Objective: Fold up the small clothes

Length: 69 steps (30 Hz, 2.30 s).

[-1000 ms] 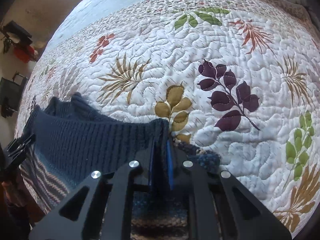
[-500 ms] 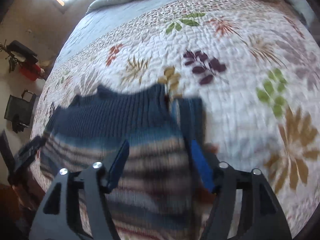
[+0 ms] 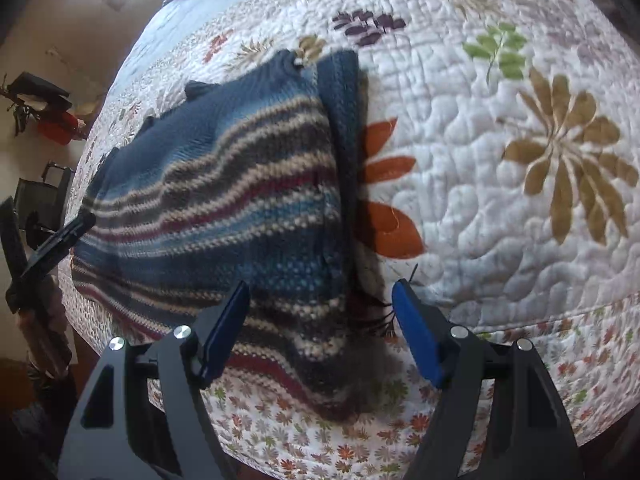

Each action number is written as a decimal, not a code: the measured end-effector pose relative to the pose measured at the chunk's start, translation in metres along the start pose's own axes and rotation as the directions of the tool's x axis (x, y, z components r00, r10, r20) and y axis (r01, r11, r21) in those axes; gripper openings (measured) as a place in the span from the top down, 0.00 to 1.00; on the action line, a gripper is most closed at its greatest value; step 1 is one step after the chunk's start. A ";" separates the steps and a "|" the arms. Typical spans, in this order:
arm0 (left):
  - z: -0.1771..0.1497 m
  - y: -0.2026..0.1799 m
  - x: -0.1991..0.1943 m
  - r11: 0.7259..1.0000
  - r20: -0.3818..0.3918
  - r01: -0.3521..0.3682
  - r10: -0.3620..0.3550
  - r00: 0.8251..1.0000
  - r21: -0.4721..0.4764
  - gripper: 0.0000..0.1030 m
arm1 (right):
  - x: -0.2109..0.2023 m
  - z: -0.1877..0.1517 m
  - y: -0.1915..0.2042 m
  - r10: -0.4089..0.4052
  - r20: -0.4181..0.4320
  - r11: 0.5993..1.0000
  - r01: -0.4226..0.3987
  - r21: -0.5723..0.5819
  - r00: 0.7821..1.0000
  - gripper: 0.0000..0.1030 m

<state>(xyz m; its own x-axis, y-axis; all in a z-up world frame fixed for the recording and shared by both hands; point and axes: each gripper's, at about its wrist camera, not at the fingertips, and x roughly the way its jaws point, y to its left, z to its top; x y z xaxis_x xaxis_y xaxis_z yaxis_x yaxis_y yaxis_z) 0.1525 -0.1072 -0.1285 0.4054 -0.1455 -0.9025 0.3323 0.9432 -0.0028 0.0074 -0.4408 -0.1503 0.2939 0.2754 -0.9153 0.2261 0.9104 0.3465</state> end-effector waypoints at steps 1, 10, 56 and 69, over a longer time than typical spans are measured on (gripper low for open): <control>-0.002 -0.001 0.008 1.000 -0.023 0.002 -0.002 1.000 -0.004 0.25 | 0.003 0.000 -0.002 0.009 -0.003 1.000 -0.009 0.003 1.000 0.29; -0.011 0.010 0.034 0.998 -0.073 0.024 -0.028 0.997 -0.057 0.12 | 0.021 -0.002 -0.010 0.115 0.002 0.993 -0.115 0.028 0.993 0.30; -0.036 0.062 0.030 0.988 -0.109 0.138 -0.144 0.984 -0.067 0.10 | -0.058 0.040 0.184 0.221 0.093 0.964 -0.204 -0.170 0.971 0.83; -0.044 0.098 -0.016 0.978 -0.030 0.166 -0.171 0.985 -0.129 0.13 | -0.021 0.029 0.263 0.207 0.016 0.926 -0.191 -0.327 0.978 0.83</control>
<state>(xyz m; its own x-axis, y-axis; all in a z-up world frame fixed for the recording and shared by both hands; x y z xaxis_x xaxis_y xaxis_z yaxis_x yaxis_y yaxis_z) 0.1412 0.0003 -0.1328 0.3169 -0.2961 -0.9010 0.2820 0.9365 -0.2086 0.0880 -0.2162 -0.0340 0.3489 0.4529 -0.8204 -0.1502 0.8912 0.4281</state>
